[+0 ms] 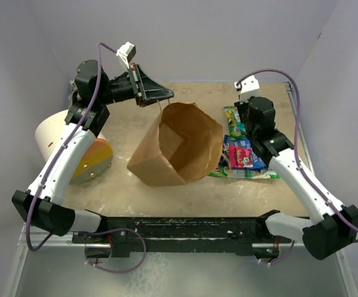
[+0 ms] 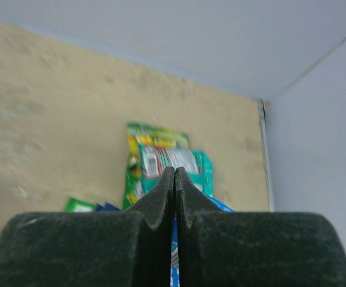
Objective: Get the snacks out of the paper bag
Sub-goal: Place the snack at the center of the board.
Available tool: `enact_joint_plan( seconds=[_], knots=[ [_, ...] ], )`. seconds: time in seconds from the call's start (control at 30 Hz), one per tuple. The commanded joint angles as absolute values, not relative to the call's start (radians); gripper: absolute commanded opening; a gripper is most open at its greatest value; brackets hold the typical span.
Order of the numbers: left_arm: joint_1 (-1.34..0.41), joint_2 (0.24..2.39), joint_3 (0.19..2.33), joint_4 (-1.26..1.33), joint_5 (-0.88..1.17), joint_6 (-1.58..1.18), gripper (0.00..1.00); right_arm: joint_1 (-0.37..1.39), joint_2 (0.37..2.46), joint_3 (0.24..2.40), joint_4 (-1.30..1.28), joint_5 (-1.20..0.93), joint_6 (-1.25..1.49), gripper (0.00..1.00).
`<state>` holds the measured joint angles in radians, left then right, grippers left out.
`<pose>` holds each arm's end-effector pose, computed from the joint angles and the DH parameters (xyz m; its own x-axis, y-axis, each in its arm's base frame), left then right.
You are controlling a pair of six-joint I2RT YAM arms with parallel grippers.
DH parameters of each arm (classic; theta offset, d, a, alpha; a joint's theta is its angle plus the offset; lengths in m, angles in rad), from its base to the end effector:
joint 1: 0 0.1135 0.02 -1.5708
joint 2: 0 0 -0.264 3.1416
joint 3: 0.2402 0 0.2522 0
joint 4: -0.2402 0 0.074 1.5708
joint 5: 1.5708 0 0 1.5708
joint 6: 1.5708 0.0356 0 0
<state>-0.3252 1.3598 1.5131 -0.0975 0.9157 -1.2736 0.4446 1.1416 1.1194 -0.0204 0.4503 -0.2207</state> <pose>0.2688 -0.1204 0.4737 -0.8880 -0.3153 -0.3347 0.3272 0.0779 -0.9417 0.2435 0.0988 0.4036 -0.0387 -0.2367 -0.9708 -0.0032 0.9716 -0.2368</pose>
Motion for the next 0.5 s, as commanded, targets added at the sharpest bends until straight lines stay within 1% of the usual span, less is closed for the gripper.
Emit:
enact_joint_plan(
  seconds=[0.0, 0.13, 0.3, 0.47],
  knots=[
    [-0.316, 1.373, 1.542, 0.015, 0.927, -1.349, 0.0, 0.357, 1.177, 1.053, 0.025, 0.432, -0.189, 0.0],
    [-0.282, 1.345, 1.476, -0.116, 0.911, -1.253, 0.0, 0.311, 1.243, 0.986, 0.082, 0.421, -0.211, 0.0],
    [-0.162, 1.286, 1.466, -0.373, 0.89, -1.063, 0.0, 0.305, 1.333, 0.947, 0.155, 0.345, -0.238, 0.0],
    [-0.148, 1.248, 1.455, -0.522, 0.852, -0.94, 0.0, 0.304, 1.419, 0.959, 0.19, 0.328, -0.264, 0.0]
  ],
)
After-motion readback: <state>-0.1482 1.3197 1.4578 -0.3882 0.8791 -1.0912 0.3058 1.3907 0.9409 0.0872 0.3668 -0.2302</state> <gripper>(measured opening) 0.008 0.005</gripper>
